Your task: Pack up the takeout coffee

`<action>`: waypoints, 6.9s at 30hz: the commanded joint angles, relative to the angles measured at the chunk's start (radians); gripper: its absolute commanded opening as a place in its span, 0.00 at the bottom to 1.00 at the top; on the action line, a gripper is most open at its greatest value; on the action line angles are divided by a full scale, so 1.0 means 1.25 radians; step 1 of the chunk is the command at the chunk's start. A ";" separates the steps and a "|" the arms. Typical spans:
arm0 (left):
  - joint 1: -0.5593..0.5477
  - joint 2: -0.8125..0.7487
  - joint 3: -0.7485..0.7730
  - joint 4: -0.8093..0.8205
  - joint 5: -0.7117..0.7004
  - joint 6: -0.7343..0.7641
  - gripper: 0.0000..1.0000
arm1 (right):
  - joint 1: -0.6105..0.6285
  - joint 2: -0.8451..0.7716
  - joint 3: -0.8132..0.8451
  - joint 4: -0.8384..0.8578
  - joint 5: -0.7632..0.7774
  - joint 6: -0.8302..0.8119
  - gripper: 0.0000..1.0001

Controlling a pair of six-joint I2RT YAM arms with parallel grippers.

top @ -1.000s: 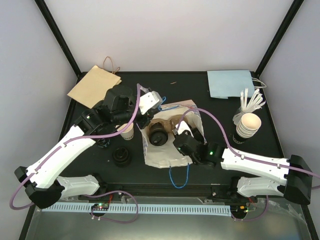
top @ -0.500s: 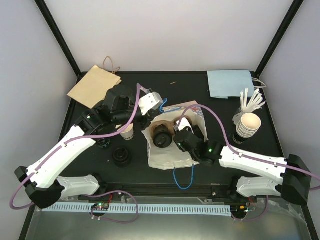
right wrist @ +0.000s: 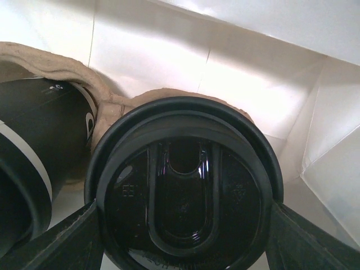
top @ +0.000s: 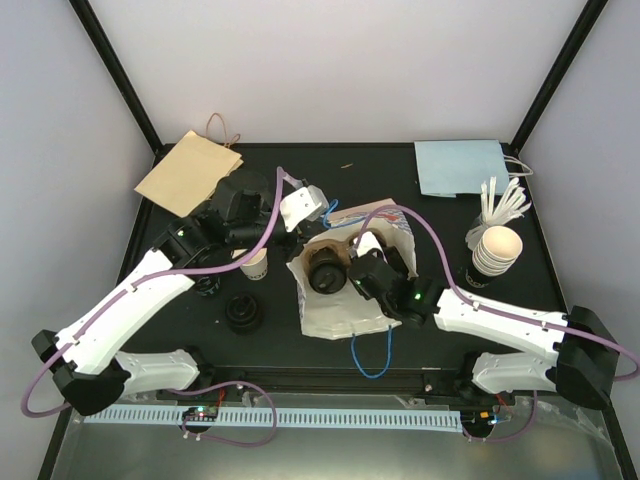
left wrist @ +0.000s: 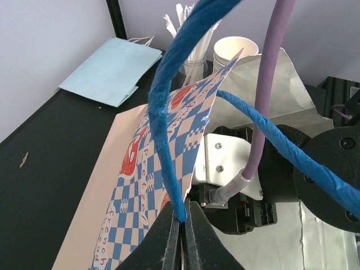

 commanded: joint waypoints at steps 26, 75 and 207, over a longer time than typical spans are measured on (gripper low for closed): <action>0.152 0.172 0.143 -0.107 0.349 -0.213 0.02 | -0.049 0.023 0.125 -0.203 -0.236 -0.064 0.60; 0.220 0.278 0.204 -0.180 0.093 -0.106 0.02 | -0.171 0.304 0.266 -0.259 -0.403 -0.104 0.61; 0.234 0.259 0.165 -0.165 0.050 -0.128 0.01 | -0.097 0.293 -0.103 -0.059 -0.480 0.270 0.58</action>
